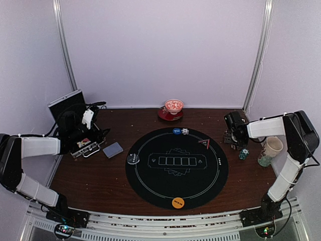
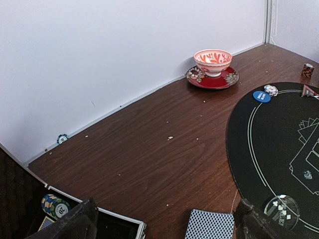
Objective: Distribute texas hold em gaming equipment
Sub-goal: Pick up the pile of poker chips from the pile of poker chips.
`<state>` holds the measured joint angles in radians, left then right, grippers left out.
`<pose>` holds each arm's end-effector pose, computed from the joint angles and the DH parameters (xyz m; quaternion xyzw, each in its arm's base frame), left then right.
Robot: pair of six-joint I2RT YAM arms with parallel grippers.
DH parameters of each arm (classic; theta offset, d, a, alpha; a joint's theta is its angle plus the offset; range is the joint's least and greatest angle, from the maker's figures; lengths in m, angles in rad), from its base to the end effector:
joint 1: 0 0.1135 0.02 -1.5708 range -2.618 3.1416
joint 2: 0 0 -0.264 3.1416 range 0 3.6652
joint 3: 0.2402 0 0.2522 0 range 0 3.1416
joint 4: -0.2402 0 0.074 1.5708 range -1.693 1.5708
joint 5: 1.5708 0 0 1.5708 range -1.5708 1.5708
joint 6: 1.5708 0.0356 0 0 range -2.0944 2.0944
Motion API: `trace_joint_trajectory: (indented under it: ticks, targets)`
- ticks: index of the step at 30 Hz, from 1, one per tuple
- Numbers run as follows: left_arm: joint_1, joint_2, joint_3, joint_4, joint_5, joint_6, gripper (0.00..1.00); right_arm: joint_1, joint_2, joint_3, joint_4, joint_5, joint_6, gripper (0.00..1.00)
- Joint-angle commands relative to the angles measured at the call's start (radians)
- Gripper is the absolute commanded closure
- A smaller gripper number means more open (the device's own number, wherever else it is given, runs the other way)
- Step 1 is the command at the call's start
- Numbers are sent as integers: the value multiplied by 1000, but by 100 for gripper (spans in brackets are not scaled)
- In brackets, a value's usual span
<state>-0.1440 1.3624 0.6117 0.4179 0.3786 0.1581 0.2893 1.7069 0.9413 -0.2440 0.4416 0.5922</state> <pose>0.2818 -0.0542 0.2136 0.2283 0.7744 -0.1492 0.5709 0.3211 0.0797 0.1587 0.2014 0.9177 -0.0751 0.3342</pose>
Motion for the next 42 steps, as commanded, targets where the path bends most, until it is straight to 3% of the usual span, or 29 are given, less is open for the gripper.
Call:
trace_joint_trajectory:
  ticks: [1,15,24,42]
  targets:
    - [-1,-8,17,28,9,4,2,-10,18,-7,12,0,8,29]
    - [-1,-12,16,28,11,4,2,-15,35,-6,15,3,6,31]
    - [0,-12,17,28,11,4,2,-15,33,-8,17,2,6,41]
    - [-1,-9,17,27,8,3,2,-16,39,-4,13,4,5,51]
